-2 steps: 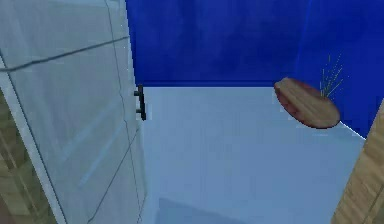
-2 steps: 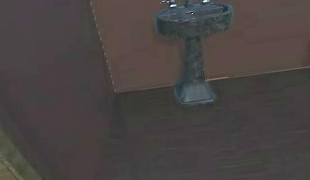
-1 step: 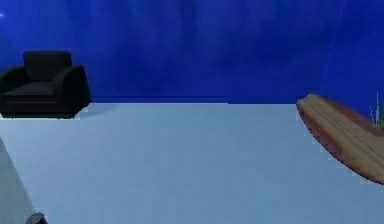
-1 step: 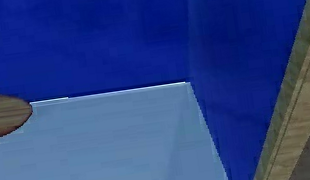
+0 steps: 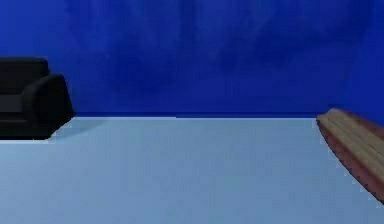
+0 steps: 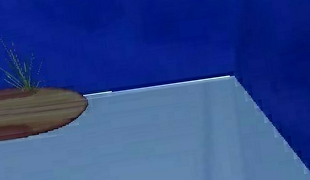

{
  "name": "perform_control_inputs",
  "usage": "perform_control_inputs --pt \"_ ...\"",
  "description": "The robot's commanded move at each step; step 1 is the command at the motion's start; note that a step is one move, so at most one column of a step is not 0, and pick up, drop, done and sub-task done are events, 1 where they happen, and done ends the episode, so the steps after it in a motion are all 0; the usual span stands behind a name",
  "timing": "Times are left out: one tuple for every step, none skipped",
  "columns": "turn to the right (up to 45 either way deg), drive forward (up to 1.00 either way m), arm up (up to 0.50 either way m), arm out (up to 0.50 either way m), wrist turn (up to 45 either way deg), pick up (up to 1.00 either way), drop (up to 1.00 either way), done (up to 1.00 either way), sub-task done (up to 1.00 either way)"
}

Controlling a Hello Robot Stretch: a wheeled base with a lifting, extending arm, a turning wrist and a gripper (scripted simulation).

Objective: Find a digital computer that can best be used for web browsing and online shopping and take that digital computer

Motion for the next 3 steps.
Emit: perform_control_inputs --pt "-45.0 0.00 0.00 0.00 0.0 0.00 0.00 0.00 0.00" --pt "-24.0 0.00 0.00 0.00 0.0 0.00 0.00 0.00 0.00" --pt "0.0 0.60 0.00 0.00 0.0 0.00 0.00 0.00 0.00"
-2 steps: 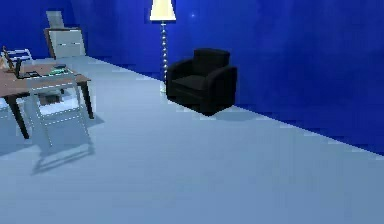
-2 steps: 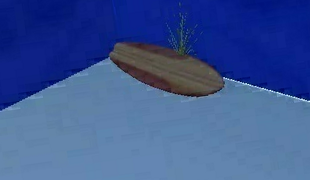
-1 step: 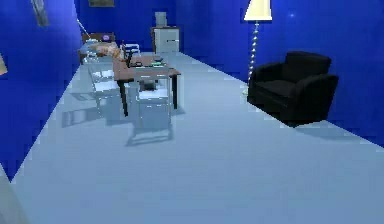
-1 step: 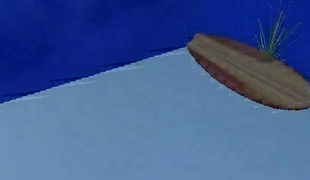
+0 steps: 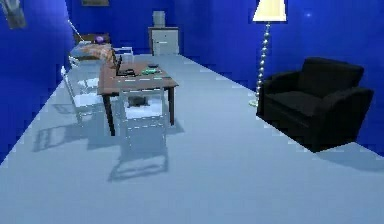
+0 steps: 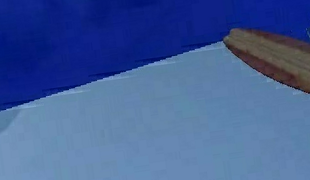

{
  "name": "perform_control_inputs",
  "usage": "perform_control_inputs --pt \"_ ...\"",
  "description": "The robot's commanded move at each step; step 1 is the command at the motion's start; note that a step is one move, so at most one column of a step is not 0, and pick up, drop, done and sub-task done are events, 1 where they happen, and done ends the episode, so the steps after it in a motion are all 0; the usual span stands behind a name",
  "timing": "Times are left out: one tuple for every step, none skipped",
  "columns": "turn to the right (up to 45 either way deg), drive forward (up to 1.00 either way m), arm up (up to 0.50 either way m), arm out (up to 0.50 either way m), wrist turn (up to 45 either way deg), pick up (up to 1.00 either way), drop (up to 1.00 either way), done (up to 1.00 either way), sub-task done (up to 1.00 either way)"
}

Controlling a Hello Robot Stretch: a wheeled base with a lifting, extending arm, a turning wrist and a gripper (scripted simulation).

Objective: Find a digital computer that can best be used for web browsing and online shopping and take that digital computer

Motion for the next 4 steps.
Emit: perform_control_inputs --pt "-30.0 0.00 0.00 0.00 0.0 0.00 0.00 0.00 0.00" --pt "0.0 0.05 0.00 0.00 0.0 0.00 0.00 0.00 0.00" --pt "-3.0 0.00 0.00 0.00 0.0 0.00 0.00 0.00 0.00" --pt "0.0 1.00 0.00 0.00 0.0 0.00 0.00 0.00 0.00"
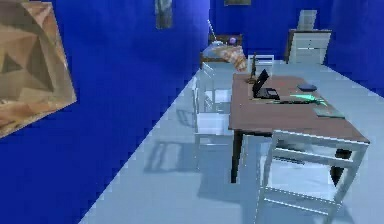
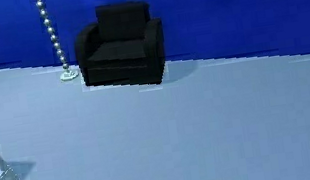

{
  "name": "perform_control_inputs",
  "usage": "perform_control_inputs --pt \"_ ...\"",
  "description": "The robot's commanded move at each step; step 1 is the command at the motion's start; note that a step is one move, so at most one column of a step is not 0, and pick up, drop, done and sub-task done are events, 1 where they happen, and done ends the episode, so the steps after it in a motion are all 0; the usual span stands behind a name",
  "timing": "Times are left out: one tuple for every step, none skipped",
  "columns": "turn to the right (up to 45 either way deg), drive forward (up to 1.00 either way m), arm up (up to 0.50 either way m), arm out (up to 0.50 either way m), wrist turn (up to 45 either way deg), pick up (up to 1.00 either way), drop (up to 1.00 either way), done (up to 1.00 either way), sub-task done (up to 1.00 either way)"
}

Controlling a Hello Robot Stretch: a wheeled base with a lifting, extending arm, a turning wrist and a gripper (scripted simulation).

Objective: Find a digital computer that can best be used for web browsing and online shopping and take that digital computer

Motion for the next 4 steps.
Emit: perform_control_inputs --pt "0.0 1.00 0.00 0.00 0.0 0.00 0.00 0.00 0.00" --pt "0.0 0.35 0.00 0.00 0.0 0.00 0.00 0.00 0.00" --pt "-45.0 0.00 0.00 0.00 0.0 0.00 0.00 0.00 0.00" --pt "-45.0 0.00 0.00 0.00 0.0 0.00 0.00 0.00 0.00"
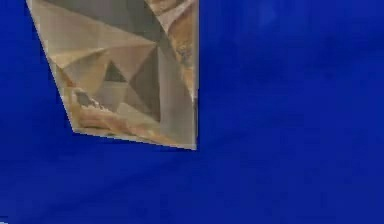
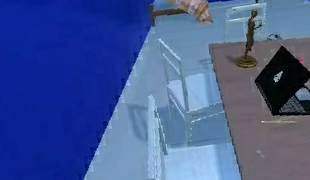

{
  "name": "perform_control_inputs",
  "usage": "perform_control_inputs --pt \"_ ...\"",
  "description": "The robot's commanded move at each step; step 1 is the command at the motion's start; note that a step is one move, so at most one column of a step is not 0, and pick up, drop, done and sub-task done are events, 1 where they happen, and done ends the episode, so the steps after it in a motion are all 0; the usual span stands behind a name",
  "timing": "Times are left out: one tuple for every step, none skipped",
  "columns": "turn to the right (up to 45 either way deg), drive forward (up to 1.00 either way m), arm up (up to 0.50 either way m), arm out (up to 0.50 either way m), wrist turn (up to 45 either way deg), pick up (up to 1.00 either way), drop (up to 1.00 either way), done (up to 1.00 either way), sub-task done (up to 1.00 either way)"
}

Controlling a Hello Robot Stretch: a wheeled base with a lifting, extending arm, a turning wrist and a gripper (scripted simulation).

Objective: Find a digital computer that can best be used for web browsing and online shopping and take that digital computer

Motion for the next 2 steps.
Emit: perform_control_inputs --pt "-45.0 0.00 0.00 0.00 0.0 0.00 0.00 0.00 0.00" --pt "-45.0 0.00 0.00 0.00 0.0 0.00 0.00 0.00 0.00"
